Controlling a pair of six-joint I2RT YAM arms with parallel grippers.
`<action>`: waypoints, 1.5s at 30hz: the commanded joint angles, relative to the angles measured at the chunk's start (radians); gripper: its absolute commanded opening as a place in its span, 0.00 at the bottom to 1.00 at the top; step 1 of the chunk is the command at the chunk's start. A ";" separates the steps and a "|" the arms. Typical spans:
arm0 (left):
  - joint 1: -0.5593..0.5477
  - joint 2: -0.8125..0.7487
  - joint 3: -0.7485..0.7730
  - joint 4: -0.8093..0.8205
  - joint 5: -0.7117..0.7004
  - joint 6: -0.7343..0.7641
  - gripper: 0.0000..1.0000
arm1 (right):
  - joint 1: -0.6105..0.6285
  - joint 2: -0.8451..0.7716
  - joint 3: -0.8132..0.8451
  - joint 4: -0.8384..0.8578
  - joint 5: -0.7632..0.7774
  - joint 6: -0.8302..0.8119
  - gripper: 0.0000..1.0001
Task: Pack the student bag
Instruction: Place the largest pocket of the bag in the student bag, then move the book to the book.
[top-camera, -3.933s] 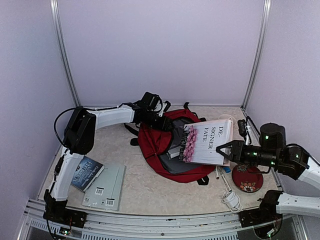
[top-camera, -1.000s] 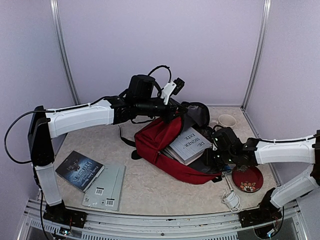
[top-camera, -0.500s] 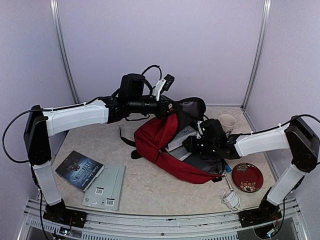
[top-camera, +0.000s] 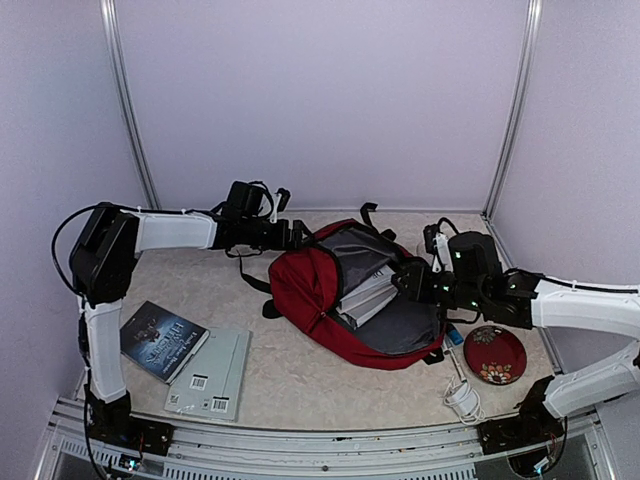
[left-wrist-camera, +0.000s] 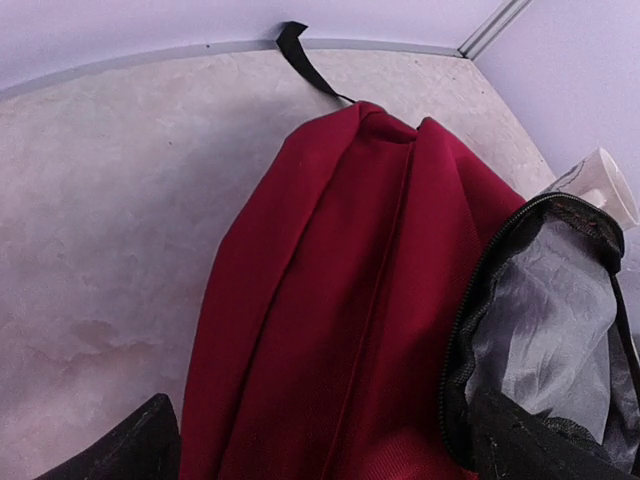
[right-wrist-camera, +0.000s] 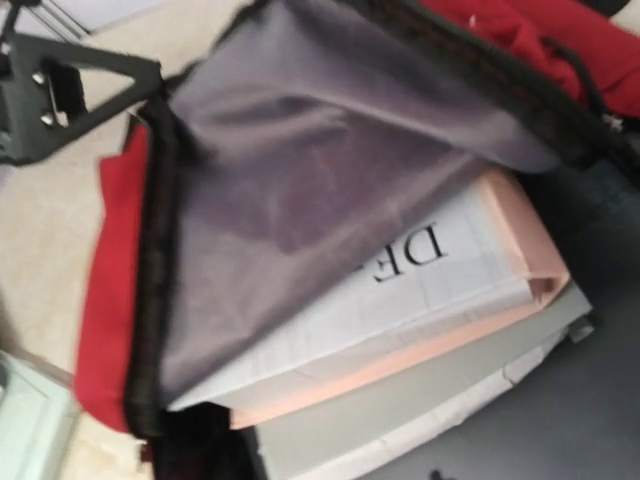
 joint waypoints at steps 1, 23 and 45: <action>0.006 -0.180 -0.027 -0.074 -0.204 0.080 0.99 | 0.010 -0.090 0.005 -0.080 0.013 0.036 0.44; 0.215 -0.597 -0.544 -0.550 -0.707 -0.471 0.99 | 0.341 0.732 0.643 -0.008 -0.335 -0.081 0.49; 0.561 -0.490 -0.889 -0.337 -0.424 -0.606 0.99 | 0.389 0.882 0.743 0.044 -0.432 -0.034 0.50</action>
